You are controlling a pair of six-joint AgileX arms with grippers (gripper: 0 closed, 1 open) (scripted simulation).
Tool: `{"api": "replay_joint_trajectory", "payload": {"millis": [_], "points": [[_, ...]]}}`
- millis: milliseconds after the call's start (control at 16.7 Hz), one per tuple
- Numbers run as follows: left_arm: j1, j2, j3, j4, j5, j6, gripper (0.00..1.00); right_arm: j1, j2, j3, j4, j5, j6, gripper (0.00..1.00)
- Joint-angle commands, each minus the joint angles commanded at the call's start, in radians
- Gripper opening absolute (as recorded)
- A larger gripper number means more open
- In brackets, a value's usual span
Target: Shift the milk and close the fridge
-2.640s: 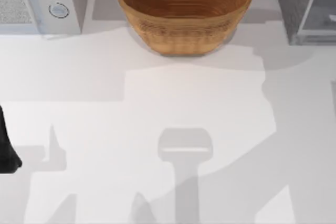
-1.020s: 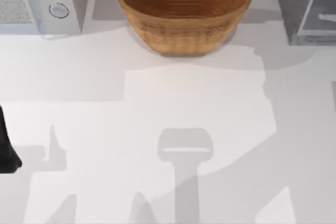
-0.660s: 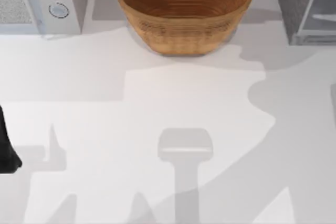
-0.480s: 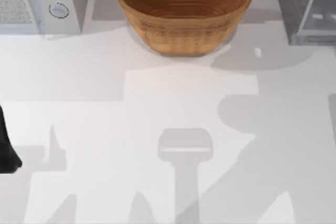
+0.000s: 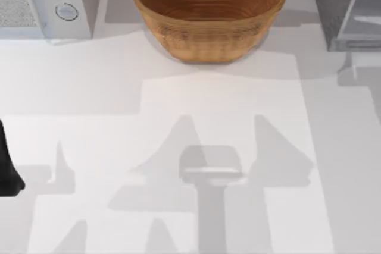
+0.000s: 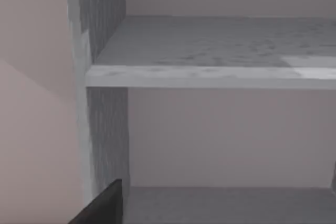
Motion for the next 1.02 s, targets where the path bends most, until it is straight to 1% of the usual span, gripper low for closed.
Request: {"api": "replay_joint_trajectory", "payload": {"millis": [300,540,780,1020], "points": [[0.000,0.000,0.000,0.000,0.000,0.000,1.00,0.044,-0.562,-0.302,-0.233,0.045,-0.002,1.00],[0.000,0.000,0.000,0.000,0.000,0.000,1.00,0.078,-0.916,-0.510,-0.394,0.072,-0.004,1.00],[0.000,0.000,0.000,0.000,0.000,0.000,1.00,0.104,-1.118,-0.646,-0.499,0.086,-0.004,1.00],[0.000,0.000,0.000,0.000,0.000,0.000,1.00,0.110,-1.156,-0.675,-0.522,0.088,-0.005,1.00]]}}
